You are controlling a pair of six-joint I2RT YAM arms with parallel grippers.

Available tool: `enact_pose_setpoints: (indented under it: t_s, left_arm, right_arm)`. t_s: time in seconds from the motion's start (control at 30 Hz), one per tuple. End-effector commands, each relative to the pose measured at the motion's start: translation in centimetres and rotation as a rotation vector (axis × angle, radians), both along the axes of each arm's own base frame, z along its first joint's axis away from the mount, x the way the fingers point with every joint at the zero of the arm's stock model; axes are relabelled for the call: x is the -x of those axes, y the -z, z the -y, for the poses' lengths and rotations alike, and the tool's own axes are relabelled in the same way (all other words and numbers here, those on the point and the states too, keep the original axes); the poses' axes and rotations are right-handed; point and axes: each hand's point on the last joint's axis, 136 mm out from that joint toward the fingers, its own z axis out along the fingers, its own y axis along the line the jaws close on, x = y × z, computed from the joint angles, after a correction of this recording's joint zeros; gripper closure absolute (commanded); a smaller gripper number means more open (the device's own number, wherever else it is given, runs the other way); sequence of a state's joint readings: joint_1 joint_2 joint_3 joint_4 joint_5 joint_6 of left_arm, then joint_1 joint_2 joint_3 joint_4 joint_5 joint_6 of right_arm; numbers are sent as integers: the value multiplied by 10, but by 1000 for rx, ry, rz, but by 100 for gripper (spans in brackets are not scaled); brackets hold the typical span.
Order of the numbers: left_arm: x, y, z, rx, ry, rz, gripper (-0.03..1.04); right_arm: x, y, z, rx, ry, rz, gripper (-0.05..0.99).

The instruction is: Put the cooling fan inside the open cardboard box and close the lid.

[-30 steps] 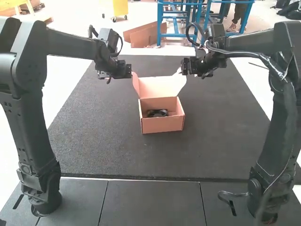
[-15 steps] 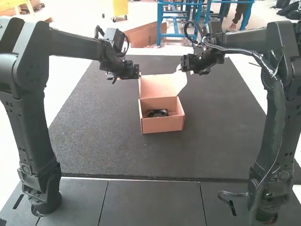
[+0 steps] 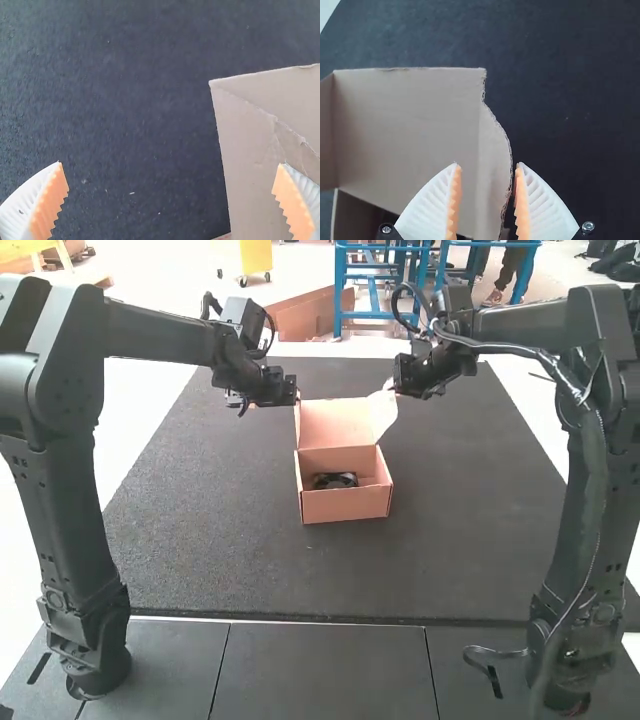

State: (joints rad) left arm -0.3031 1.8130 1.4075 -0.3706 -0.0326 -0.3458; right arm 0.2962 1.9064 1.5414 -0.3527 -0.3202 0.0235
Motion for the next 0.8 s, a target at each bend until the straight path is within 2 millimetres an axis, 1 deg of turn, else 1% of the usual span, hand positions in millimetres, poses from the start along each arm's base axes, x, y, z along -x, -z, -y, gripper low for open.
enact_pose_setpoints:
  t_s: [0.0, 0.2, 0.27, 0.33, 0.43, 0.57, 0.67, 0.77]
  left_arm:
    - [-5, -15, 8, 15, 18, 32, 4]
    - [-5, -15, 8, 15, 17, 31, 4]
    - [-4, -15, 8, 14, 18, 31, 4]
    - [-4, -15, 8, 15, 17, 31, 4]
    - [-4, -17, 8, 14, 19, 32, 4]
    - [-6, -20, 8, 15, 19, 38, 4]
    - [-5, -24, 10, 19, 27, 37, 4]
    - [-3, -29, 20, 26, 50, 41, 4]
  right_arm:
    - [-2, -11, -1, -40, -2, -11, 66]
    - [4, -3, -3, -46, -17, -53, 66]
    - [4, -4, -2, -47, -17, -53, 71]
    - [4, -4, -2, -48, -18, -53, 73]
    - [4, -3, -3, -52, -21, -55, 84]
    - [3, 1, -4, -51, -22, -61, 93]
    - [4, 2, -5, -49, -25, -64, 95]
    - [6, 2, -5, -45, -31, -70, 95]
